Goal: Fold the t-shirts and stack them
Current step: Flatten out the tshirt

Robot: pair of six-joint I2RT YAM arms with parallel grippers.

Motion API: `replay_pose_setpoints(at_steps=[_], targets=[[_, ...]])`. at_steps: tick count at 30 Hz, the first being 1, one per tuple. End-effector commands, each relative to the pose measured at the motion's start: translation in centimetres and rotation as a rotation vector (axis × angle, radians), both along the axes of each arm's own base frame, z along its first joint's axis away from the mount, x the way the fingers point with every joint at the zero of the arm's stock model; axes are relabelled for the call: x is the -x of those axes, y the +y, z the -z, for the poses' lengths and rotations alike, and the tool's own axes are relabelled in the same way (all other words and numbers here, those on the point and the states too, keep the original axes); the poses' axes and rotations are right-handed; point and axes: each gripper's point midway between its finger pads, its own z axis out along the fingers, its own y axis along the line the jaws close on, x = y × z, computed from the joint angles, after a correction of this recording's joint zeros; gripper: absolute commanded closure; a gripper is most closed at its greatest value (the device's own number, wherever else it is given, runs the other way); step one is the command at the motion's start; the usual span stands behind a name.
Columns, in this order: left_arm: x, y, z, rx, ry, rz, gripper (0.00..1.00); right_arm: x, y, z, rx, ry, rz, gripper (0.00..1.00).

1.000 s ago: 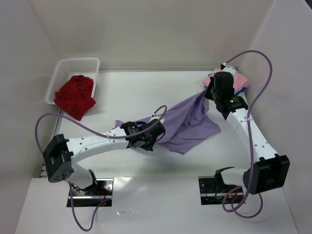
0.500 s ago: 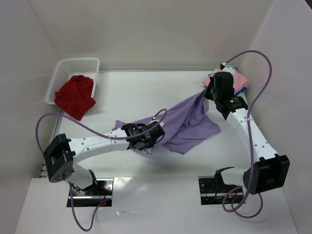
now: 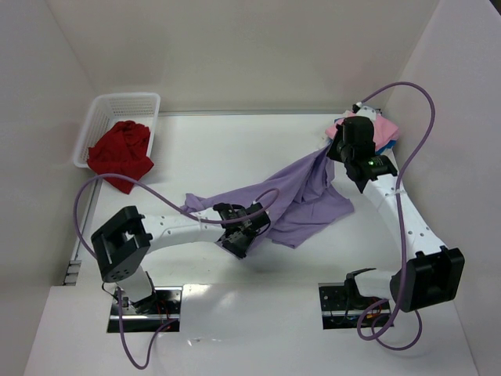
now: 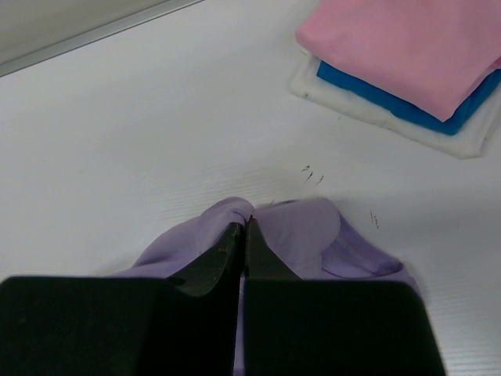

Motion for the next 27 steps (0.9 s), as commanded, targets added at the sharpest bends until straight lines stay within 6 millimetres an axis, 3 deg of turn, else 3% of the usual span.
replay_pose_setpoints(at_steps=[1,8,14,17,20,25,26,27], targets=[[0.2,-0.2,0.3,0.005,0.009,0.026,0.62,-0.9,-0.5,-0.5,0.01,-0.035,0.016,1.0],[0.2,-0.5,1.4,0.0,0.022,0.028,0.62,-0.9,-0.5,-0.5,0.018,-0.035,0.012,1.0],[0.1,-1.0,2.0,0.001,0.028,0.049,0.7,-0.9,-0.7,-0.5,0.022,-0.035,0.02,1.0],[0.1,-1.0,2.0,0.001,0.028,0.049,0.79,-0.9,-0.7,-0.5,0.022,-0.035,0.02,1.0],[0.1,-1.0,2.0,0.001,0.028,0.049,0.97,-0.9,-0.7,-0.5,0.022,-0.035,0.02,1.0],[-1.6,-1.4,-1.5,0.035,-0.071,0.029,1.0,-0.9,-0.7,-0.5,0.022,-0.035,0.02,1.0],[-2.7,-0.8,-4.6,0.034,-0.15,-0.003,1.0,-1.1,-0.7,-1.4,0.018,-0.055,0.02,1.0],[-3.3,-0.7,-6.0,0.039,-0.189,-0.015,1.0,-1.1,-0.7,-0.9,0.022,-0.037,0.02,1.0]])
